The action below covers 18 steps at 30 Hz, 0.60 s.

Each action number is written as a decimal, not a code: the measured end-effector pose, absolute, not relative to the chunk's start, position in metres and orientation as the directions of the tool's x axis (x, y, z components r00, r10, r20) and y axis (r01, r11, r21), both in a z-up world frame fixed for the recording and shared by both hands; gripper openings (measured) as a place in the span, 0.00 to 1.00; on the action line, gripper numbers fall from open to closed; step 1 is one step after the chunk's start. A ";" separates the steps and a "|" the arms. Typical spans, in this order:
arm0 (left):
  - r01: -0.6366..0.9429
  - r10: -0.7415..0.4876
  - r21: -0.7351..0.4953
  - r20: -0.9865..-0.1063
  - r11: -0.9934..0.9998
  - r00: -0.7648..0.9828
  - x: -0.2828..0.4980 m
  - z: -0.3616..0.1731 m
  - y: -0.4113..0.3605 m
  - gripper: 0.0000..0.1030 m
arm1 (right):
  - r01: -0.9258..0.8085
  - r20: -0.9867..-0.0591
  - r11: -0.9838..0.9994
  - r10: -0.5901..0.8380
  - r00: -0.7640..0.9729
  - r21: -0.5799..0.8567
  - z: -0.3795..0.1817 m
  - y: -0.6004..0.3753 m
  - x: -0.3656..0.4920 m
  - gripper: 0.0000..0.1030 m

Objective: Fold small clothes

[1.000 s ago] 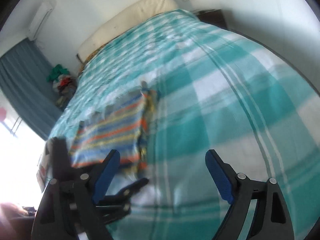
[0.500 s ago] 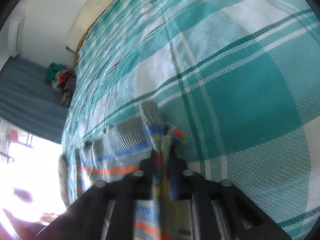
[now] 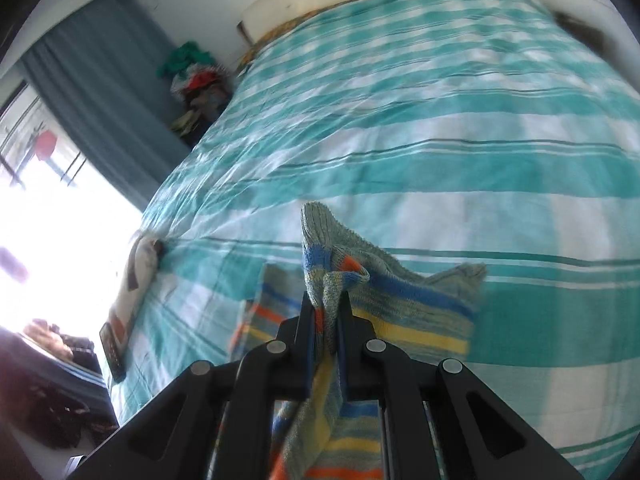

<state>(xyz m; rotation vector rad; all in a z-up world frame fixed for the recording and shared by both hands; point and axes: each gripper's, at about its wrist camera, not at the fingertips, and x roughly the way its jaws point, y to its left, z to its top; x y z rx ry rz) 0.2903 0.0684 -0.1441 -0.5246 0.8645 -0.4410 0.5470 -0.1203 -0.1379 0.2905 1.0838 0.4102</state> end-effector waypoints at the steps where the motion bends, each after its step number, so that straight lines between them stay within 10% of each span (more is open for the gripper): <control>1: 0.120 -0.554 -0.611 -0.597 0.783 0.580 0.292 -0.150 0.078 0.07 | -0.189 -0.798 0.887 0.461 0.389 0.420 -0.144 -0.104 0.548 0.09; 13: -0.068 -0.465 -0.614 -0.660 0.786 0.590 0.295 -0.191 0.137 0.08 | -0.186 -0.837 0.890 0.455 0.304 0.417 -0.200 -0.019 0.569 0.09; 18: -0.171 -0.406 -0.581 -0.721 0.796 0.561 0.293 -0.201 0.156 0.21 | -0.118 -0.666 0.705 0.703 0.248 0.700 -0.217 -0.033 0.565 0.32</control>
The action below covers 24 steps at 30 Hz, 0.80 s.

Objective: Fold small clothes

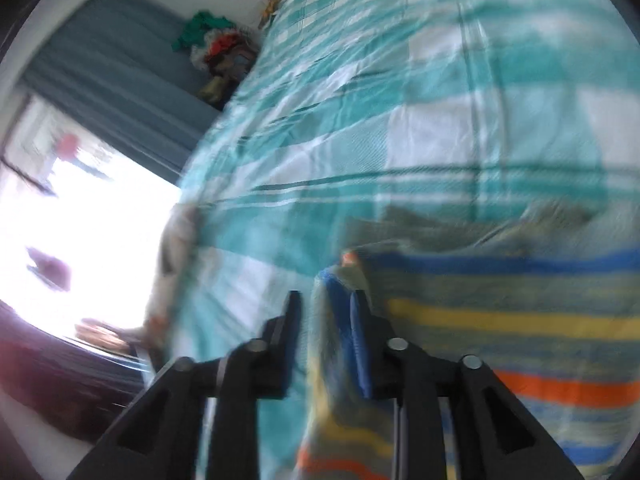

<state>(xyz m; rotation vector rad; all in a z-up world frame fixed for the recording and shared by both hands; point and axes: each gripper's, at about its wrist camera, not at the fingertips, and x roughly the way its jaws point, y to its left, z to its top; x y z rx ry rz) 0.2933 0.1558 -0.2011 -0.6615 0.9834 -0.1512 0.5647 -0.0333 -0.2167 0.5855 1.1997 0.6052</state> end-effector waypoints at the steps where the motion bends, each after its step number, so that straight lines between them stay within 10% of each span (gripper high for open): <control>1: -0.168 -0.386 -0.566 -0.721 0.807 0.575 0.291 -0.193 0.160 0.21 | -0.142 -0.662 0.709 0.699 0.270 0.691 -0.209 -0.040 0.560 0.32; 10: 0.116 -0.468 -0.511 -0.641 0.852 0.608 0.328 -0.141 0.129 0.21 | -0.369 -0.777 0.867 0.476 0.412 0.336 -0.151 -0.142 0.457 0.32; 20: 0.122 -0.405 -0.389 -0.830 0.913 0.383 0.337 -0.206 0.119 0.14 | -0.477 -0.856 0.817 0.467 0.222 0.323 -0.228 -0.103 0.378 0.23; 24: 0.160 -0.385 -0.353 -0.787 0.922 0.482 0.339 -0.170 0.123 0.59 | -0.496 -0.822 0.816 0.483 0.303 0.297 -0.192 -0.109 0.378 0.22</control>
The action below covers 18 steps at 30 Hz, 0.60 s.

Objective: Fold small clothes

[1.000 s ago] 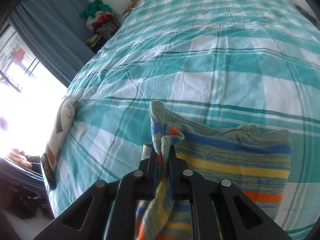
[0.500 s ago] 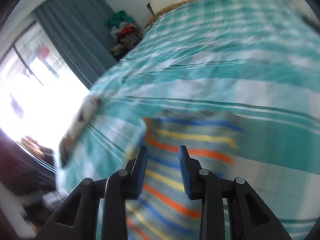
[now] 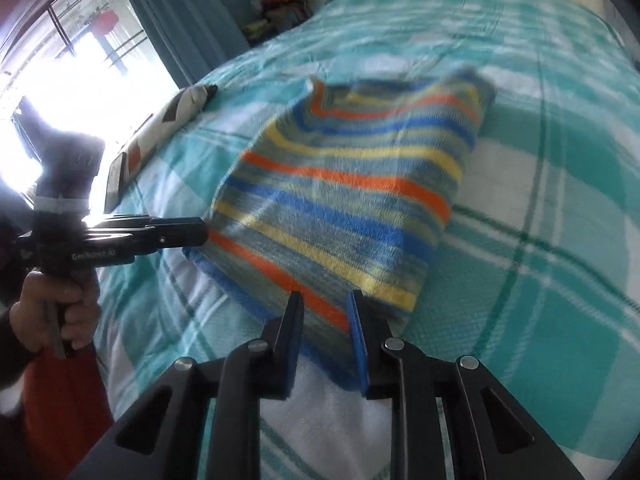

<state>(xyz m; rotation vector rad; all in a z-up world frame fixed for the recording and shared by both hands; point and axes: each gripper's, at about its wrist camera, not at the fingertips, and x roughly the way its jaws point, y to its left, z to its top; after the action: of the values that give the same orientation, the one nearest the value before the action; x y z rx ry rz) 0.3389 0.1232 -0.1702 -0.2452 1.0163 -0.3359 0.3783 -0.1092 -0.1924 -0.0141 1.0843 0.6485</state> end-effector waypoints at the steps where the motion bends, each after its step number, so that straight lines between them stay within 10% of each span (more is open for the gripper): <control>1: 0.185 -0.405 -0.363 -0.762 0.913 0.505 0.344 -0.162 0.119 0.59 | -0.511 -0.810 0.817 0.477 0.340 0.267 -0.179 -0.107 0.386 0.22; 13: 0.074 -0.297 -0.293 -0.866 0.953 0.402 0.494 -0.204 0.111 0.47 | -0.283 -0.889 0.929 0.326 0.322 0.238 -0.247 -0.116 0.540 0.22; 18: 0.116 -0.397 -0.390 -0.793 0.914 0.461 0.435 -0.173 0.139 0.61 | -0.324 -0.817 0.923 0.345 0.462 0.207 -0.194 -0.119 0.488 0.24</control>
<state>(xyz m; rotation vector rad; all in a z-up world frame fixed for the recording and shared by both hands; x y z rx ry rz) 0.4345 0.1392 -0.1730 -0.2990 1.0476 -0.3216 0.4879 -0.1187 -0.1937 0.0233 1.0096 0.4110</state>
